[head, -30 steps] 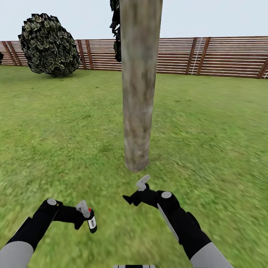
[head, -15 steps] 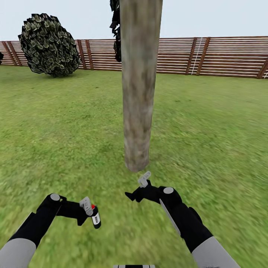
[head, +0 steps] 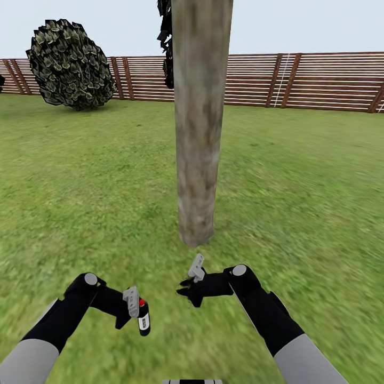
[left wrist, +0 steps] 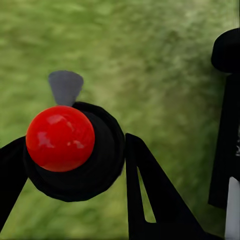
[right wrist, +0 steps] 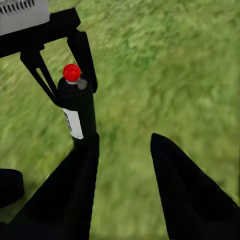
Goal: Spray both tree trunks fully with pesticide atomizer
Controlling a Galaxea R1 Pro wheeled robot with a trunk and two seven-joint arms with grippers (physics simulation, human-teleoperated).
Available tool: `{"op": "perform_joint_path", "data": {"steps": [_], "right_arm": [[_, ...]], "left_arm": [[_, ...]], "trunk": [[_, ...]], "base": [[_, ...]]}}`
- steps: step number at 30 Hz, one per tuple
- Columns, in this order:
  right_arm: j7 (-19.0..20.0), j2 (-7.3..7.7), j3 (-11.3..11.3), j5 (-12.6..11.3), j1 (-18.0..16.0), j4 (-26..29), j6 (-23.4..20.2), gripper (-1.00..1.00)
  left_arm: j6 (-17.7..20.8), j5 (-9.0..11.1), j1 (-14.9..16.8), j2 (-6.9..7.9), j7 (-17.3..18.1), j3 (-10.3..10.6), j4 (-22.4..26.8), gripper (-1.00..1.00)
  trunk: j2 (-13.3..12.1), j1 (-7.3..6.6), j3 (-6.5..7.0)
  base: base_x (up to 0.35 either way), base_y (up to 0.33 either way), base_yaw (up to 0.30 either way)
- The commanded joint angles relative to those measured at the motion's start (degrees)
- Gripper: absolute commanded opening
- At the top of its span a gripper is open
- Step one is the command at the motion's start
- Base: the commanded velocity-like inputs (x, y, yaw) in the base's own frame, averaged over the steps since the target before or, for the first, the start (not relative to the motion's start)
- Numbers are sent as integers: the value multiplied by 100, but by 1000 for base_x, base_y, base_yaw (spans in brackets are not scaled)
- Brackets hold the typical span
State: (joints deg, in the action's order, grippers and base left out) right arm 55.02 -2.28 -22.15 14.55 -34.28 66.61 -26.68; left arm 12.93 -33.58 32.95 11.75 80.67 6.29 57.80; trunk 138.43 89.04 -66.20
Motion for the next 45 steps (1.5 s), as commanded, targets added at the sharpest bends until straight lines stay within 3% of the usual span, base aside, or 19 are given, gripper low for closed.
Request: {"op": "perform_joint_path", "data": {"steps": [1, 8, 15, 20, 28, 45], "right_arm": [[0, 0, 0, 1, -3, -1, 2, -100], [0, -2, -1, 3, -2, 1, 4, -100], [0, -30, -27, 4, -5, -7, 4, -100], [-7, -43, -33, 4, -6, -16, 4, -100], [-9, -44, -35, 4, -7, -16, 4, -100], [-9, -53, -35, 4, -5, -11, 4, -100]], "left_arm": [[-1, -6, 0, -10, 0, 39, 1, -100], [-1, -7, 119, -74, 1, 417, 3, -100], [-21, -8, 169, -360, 1, 601, 12, -100], [-364, -12, 209, -579, 1, 610, 33, -100], [-372, -29, 345, -792, 1, 613, 29, -100], [-361, -39, 447, -908, -8, 619, 29, -100]], "trunk": [[0, 0, 0], [0, 0, 0], [0, 0, 0], [0, 0, 0], [0, 0, 0], [0, 0, 0]], "base": [[0, 0, 0], [0, 0, 0], [0, 0, 0], [0, 0, 0], [0, 0, 0], [0, 0, 0]]}}
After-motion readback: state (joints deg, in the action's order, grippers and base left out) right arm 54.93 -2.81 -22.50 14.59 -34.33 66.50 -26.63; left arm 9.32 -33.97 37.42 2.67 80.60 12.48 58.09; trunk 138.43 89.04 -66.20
